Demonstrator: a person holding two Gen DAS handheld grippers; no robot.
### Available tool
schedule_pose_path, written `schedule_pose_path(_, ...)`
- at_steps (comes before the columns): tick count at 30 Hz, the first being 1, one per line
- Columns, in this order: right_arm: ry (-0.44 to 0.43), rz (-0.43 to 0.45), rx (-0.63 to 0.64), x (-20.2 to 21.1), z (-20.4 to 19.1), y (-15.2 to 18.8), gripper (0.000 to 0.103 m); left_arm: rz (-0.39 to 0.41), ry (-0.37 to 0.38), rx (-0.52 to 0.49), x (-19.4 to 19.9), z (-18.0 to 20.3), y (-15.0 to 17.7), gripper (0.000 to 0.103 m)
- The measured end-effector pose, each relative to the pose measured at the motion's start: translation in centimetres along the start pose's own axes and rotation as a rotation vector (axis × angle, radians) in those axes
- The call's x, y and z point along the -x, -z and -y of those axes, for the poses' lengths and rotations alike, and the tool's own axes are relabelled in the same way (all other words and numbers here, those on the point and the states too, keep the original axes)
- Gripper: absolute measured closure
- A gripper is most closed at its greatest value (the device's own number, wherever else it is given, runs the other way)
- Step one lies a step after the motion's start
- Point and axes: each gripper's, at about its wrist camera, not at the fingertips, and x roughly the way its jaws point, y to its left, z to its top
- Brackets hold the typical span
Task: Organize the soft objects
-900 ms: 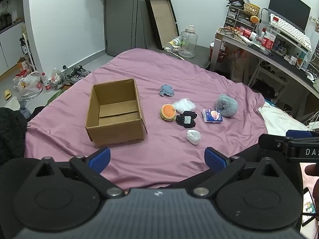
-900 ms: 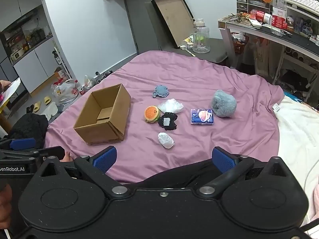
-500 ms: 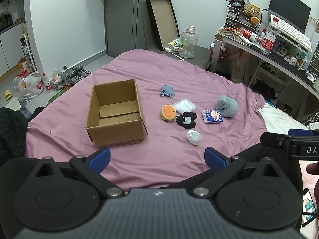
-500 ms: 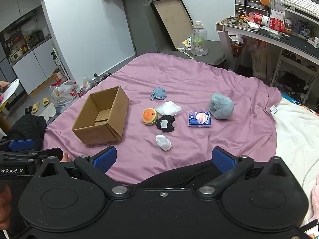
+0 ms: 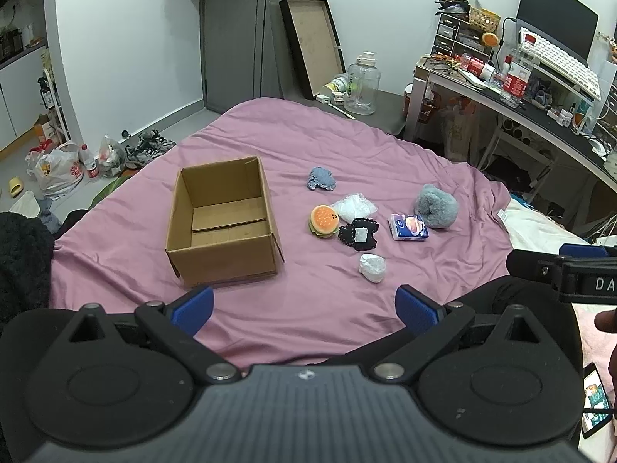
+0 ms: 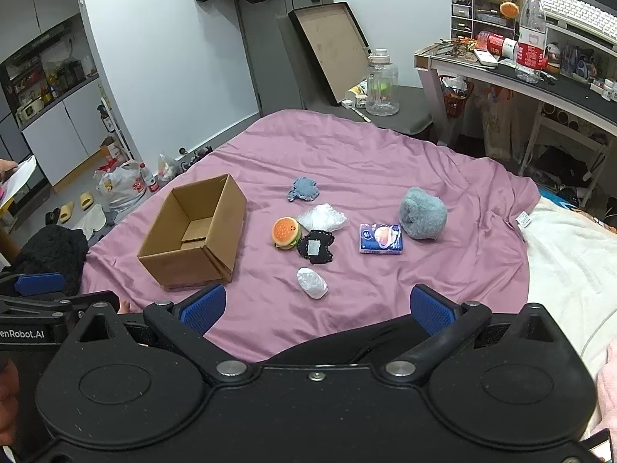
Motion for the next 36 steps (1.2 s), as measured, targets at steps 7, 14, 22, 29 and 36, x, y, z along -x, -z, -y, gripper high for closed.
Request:
schedule_pose_path(7, 0.003, 0.009, 0.001, 0.26, 0.12, -0.03, 0.0, 0.001, 0.0, -0.008, 0.17, 0.05, -0.17, 0.003)
schedule_pose_path(14, 0.005, 0.009, 0.0, 0.29, 0.11, -0.09, 0.0, 0.0, 0.0, -0.009, 0.15, 0.01, -0.23, 0.003)
schedule_pose_path(22, 0.007, 0.011, -0.003, 0.42, 0.26, -0.13, 0.0, 0.002, 0.0, -0.009, 0.23, 0.0, -0.28, 0.003)
schedule_pose_path(29, 0.006, 0.01, -0.003, 0.43, 0.3, -0.13, 0.0, 0.01, -0.002, -0.005, 0.34, -0.01, -0.38, 0.003)
schedule_pose_path(36, 0.006, 0.011, -0.004, 0.38, 0.3, -0.1, 0.0, 0.01, -0.002, -0.007, 0.19, -0.08, -0.21, 0.003)
